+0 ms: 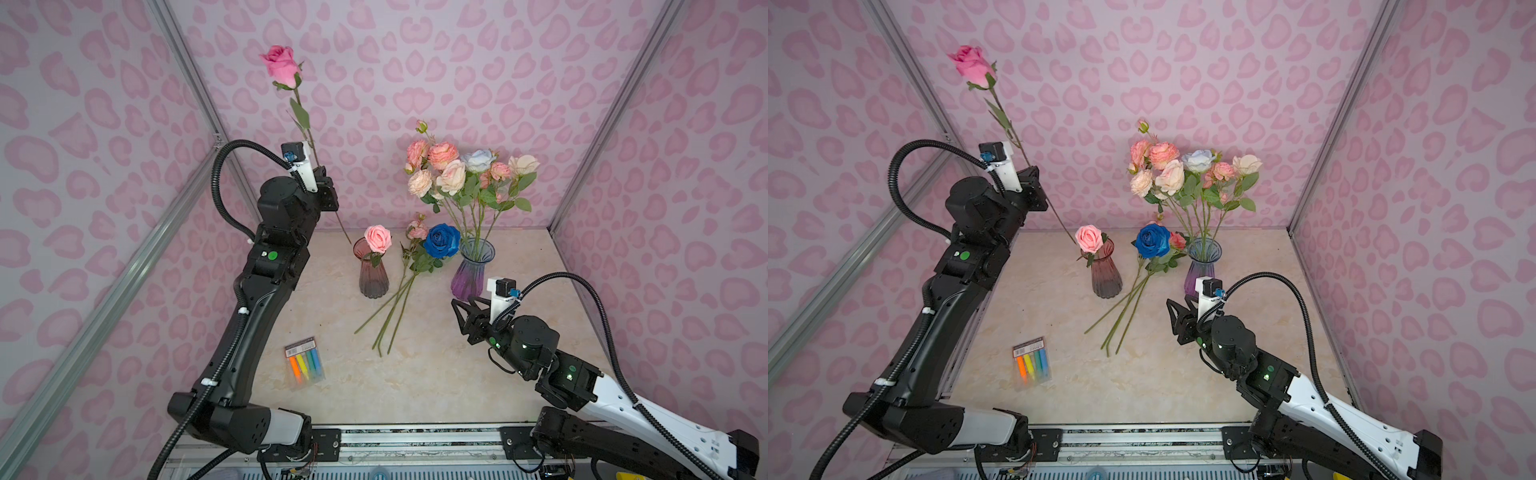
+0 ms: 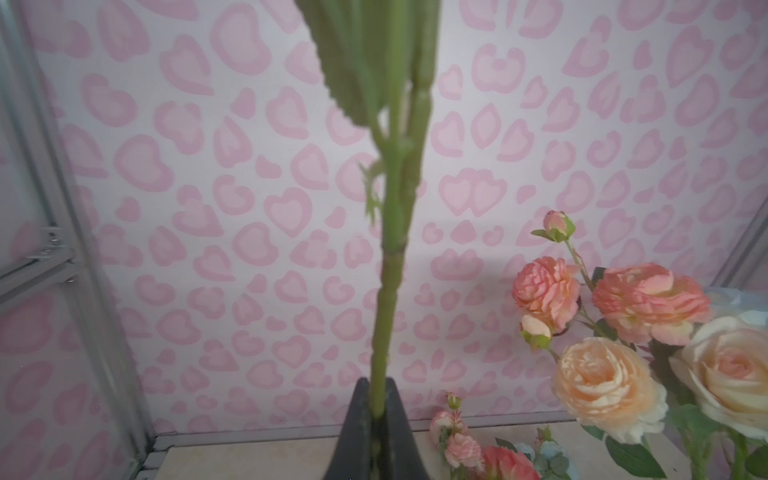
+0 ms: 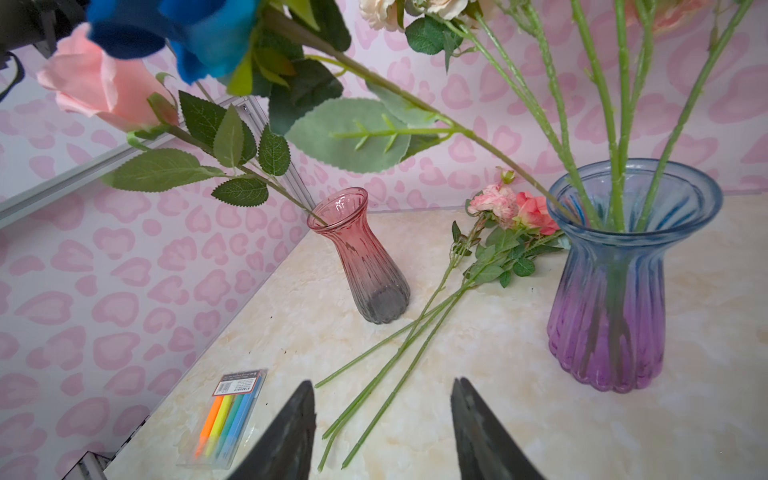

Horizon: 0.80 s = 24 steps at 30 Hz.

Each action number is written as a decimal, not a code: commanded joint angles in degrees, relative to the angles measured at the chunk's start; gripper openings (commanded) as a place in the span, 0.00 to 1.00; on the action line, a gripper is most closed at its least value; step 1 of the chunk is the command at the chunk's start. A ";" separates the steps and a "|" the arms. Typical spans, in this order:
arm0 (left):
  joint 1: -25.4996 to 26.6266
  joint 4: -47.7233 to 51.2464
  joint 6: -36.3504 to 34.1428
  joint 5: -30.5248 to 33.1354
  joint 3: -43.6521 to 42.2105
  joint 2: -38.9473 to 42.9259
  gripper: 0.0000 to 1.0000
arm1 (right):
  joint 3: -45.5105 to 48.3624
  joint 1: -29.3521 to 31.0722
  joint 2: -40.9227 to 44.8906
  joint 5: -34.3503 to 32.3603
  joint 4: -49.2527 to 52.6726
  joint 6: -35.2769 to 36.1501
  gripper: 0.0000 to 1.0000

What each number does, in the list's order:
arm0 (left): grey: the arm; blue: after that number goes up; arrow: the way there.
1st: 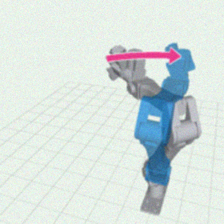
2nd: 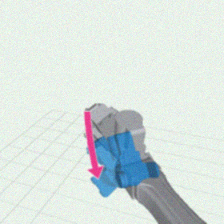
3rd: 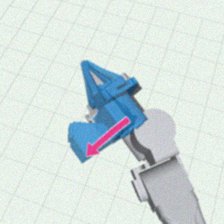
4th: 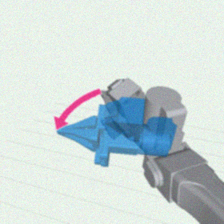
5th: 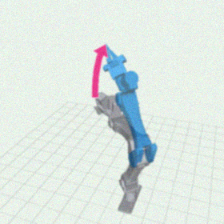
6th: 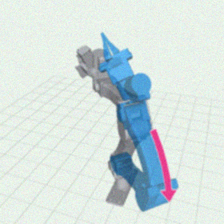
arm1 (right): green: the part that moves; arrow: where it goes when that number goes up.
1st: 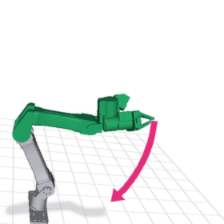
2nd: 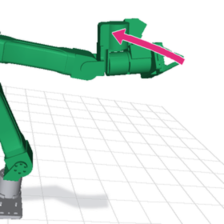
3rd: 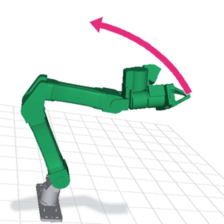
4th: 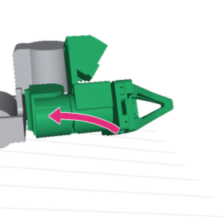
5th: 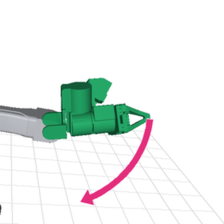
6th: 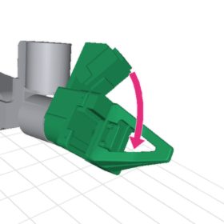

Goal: Arrange the flowers into the vase
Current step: 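Lower the bright pink rose stem into the red vase with the left gripper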

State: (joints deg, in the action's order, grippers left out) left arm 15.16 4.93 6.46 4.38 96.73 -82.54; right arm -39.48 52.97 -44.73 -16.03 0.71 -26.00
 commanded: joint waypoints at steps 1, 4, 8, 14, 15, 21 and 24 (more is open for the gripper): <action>-0.60 -7.52 3.99 -7.17 1.21 -3.46 0.04 | 0.67 -1.40 -0.21 1.53 0.32 -0.53 0.54; -0.61 -6.96 5.08 -9.15 2.21 -6.65 0.04 | 0.90 -3.10 -0.60 2.48 0.29 -0.86 0.54; -0.59 -11.22 6.90 -9.70 -5.54 -6.86 0.04 | 1.32 -4.70 -0.97 4.03 -0.48 -1.07 0.53; 0.04 -9.71 6.82 -9.41 -11.66 -8.04 0.03 | 1.70 -5.69 -1.90 5.65 -1.34 -1.46 0.53; -0.03 -8.25 6.99 -8.66 -11.80 -8.57 0.03 | 1.94 -5.69 -1.98 5.68 -1.57 -1.58 0.53; 0.15 -2.51 7.37 -8.65 -11.62 -10.27 0.50 | 2.63 -5.82 -2.02 6.05 -1.92 -2.81 0.54; 0.16 2.14 6.93 -6.18 -9.99 -8.91 0.65 | 2.74 -5.82 -1.76 5.97 -1.81 -3.28 0.54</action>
State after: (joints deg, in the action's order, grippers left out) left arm 15.33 3.90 13.67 -3.95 85.34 -92.40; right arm -37.04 47.22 -46.68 -10.48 0.25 -28.47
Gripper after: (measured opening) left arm 0.615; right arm 0.538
